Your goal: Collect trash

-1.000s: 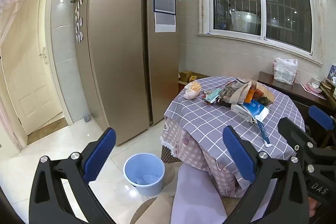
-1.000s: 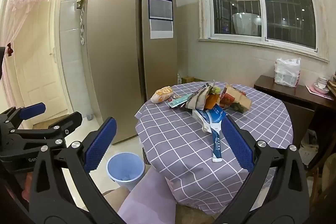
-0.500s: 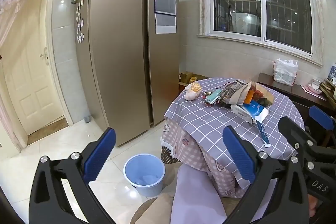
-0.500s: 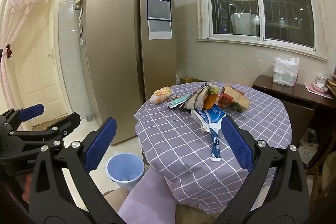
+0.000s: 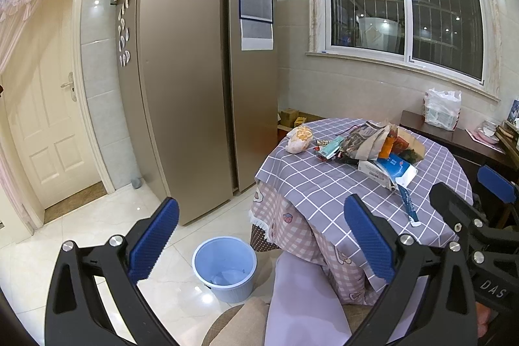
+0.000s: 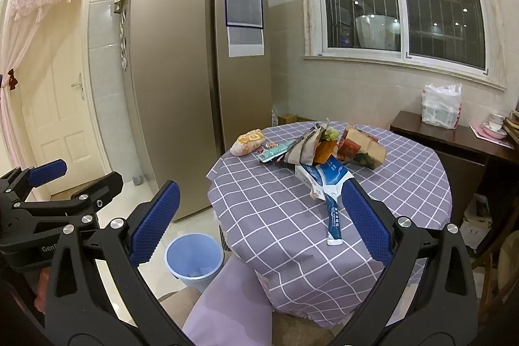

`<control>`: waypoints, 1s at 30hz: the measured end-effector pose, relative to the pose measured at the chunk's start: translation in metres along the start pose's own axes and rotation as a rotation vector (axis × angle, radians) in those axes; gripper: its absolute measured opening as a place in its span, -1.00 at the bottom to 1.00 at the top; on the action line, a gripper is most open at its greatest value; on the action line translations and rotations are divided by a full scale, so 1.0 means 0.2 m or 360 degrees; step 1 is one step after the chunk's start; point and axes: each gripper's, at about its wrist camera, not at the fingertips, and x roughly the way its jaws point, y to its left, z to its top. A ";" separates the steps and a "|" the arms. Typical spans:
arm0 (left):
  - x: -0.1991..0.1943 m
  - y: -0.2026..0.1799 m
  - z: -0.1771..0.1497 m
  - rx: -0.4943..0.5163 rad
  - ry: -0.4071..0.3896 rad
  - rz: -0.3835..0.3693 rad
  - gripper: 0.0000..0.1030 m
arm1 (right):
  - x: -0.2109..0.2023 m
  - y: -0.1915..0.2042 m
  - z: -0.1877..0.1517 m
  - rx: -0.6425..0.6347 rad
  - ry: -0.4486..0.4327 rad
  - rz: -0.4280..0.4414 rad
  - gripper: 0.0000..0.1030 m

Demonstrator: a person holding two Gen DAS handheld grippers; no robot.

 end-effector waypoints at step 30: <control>0.02 0.01 -0.02 -0.0002 0.0019 -0.0019 0.92 | 0.01 -0.01 0.00 0.0006 0.0012 -0.0005 0.90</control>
